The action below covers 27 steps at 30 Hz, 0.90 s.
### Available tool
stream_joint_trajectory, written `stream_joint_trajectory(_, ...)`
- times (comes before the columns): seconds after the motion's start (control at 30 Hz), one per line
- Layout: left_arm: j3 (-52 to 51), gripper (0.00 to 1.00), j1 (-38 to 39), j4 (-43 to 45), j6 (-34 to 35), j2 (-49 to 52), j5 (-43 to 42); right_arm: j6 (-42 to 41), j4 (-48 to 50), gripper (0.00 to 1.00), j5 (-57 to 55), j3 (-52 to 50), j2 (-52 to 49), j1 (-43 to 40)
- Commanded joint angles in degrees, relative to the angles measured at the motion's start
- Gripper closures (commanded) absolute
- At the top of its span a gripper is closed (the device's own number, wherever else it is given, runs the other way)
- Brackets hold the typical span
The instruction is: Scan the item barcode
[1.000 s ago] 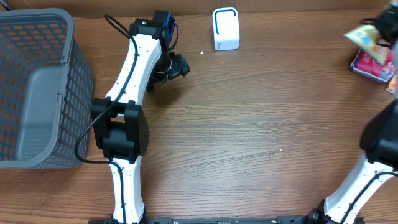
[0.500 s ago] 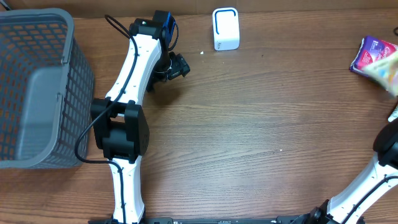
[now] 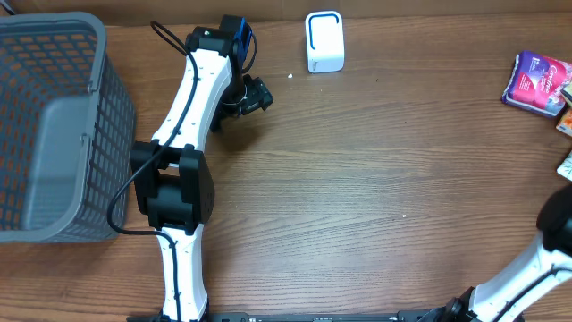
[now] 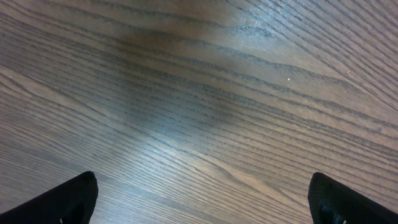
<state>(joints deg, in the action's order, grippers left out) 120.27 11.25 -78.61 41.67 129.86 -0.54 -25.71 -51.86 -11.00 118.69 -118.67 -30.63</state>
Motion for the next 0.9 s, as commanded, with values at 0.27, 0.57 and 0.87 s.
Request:
stream_joint_trajectory(0.27,0.6,0.0,0.4,-0.1,0.6,-0.8,1.1,0.7,-21.3,0.21,25.7,0.6,23.2,6.6)
stream_joint_trajectory(0.57,0.6,0.0,0.4,-0.1,0.6,-0.8,1.1,9.7,-41.6,0.0,22.4,0.5,26.8,23.0)
stream_joint_trajectory(0.87,0.6,0.0,0.4,-0.1,0.6,-0.8,1.1,11.1,-45.2,0.0,19.8,-4.1,35.8,31.2)
